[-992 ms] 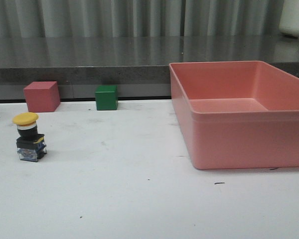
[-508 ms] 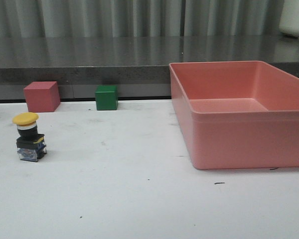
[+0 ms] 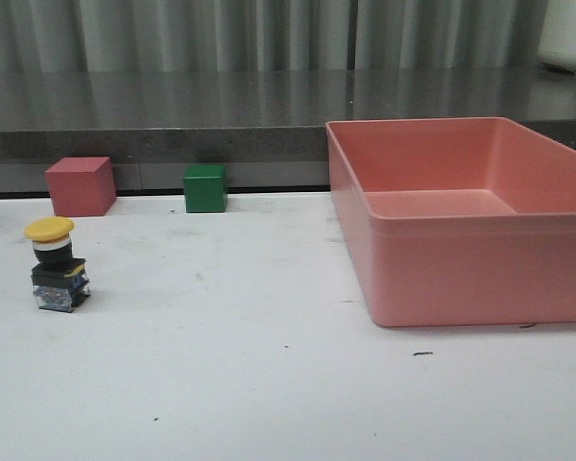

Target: Place and stand button with both arms

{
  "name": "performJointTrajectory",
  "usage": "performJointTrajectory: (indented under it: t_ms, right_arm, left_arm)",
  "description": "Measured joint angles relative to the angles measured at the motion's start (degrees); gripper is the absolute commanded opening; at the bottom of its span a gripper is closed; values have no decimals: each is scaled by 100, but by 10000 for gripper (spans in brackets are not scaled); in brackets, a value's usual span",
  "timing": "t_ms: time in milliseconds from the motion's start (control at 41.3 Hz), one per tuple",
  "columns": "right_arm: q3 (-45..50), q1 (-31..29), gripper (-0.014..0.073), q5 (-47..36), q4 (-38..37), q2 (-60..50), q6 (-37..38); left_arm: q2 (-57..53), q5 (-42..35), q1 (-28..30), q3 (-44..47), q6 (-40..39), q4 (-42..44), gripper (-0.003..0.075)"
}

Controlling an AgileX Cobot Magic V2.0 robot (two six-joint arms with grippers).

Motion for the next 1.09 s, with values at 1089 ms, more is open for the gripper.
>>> performJointTrajectory:
  t_ms: [1089]
  right_arm:
    - [0, 0, -68, 3, 0, 0, 0]
  left_arm:
    - [-2893, -5548, 1830, 4708, 0, -254, -20]
